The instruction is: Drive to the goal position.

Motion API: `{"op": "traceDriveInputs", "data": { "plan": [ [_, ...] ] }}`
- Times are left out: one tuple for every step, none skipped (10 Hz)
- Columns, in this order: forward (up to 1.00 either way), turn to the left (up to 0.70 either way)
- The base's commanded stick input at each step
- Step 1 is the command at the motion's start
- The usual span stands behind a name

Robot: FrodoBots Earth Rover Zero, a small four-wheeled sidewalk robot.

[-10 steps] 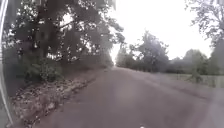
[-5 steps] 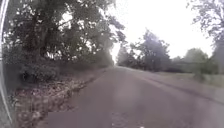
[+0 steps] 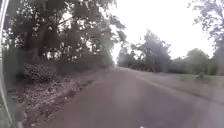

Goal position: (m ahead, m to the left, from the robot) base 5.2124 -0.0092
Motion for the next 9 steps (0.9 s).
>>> {"op": "traceDriveInputs", "data": {
  "plan": [
    [0.70,0.01],
    [0.70,0.01],
    [0.70,0.01],
    [0.70,0.01],
    [0.70,0.01],
    [0.70,0.01],
    [0.70,0.00],
    [0.70,-0.04],
    [0.70,-0.12]
  ]
}}
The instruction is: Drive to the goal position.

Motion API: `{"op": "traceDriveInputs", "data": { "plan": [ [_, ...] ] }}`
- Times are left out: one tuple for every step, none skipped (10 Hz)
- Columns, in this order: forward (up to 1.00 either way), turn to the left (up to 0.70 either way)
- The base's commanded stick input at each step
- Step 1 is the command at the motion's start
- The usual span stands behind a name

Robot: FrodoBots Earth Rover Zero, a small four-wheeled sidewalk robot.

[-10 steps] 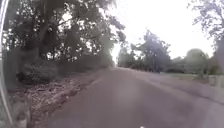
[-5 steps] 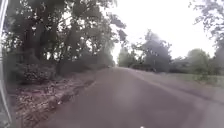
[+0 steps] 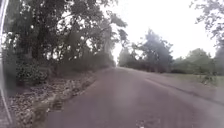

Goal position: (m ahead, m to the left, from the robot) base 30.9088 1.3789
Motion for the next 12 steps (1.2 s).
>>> {"op": "traceDriveInputs", "data": {
  "plan": [
    [0.70,-0.20],
    [0.70,-0.29],
    [0.70,-0.11],
    [0.70,0.01],
    [0.70,0.01],
    [0.70,0.01],
    [0.70,0.01],
    [0.70,0.01],
    [0.70,0.01],
    [0.70,0.01],
    [0.70,0.01],
    [0.70,0.01]
  ]
}}
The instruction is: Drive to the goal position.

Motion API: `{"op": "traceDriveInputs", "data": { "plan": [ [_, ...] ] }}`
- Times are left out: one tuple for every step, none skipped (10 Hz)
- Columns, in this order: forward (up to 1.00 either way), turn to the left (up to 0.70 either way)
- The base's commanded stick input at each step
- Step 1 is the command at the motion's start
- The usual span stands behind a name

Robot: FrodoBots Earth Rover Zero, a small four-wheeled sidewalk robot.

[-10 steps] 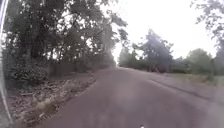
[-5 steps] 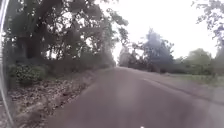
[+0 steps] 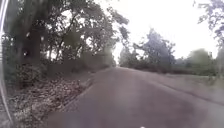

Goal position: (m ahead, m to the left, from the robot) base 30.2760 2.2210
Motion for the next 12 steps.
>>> {"op": "traceDriveInputs", "data": {
  "plan": [
    [0.70,0.01],
    [0.70,0.01],
    [0.70,0.01],
    [0.70,0.01],
    [0.70,0.01],
    [0.70,0.01],
    [0.70,0.01],
    [0.70,0.01],
    [0.70,0.01],
    [0.70,0.01],
    [0.70,0.01],
    [0.70,0.01]
  ]
}}
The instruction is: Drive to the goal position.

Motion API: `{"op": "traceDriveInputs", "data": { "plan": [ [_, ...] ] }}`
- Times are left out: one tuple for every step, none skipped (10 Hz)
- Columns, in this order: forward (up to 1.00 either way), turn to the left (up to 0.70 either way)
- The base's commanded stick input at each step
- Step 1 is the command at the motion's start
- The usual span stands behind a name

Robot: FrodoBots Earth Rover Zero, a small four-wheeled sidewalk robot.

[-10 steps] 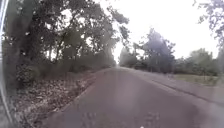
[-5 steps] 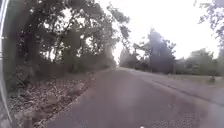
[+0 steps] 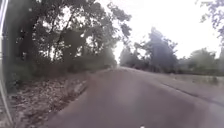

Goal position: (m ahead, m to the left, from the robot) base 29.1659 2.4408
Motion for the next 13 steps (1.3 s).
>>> {"op": "traceDriveInputs", "data": {
  "plan": [
    [0.70,0.01],
    [0.70,0.01],
    [0.70,0.01],
    [0.70,0.01],
    [0.70,0.01],
    [0.70,0.01],
    [0.70,0.01],
    [0.70,0.01],
    [0.70,0.01],
    [0.70,0.01],
    [0.70,0.01],
    [0.70,0.01],
    [0.70,0.01]
  ]
}}
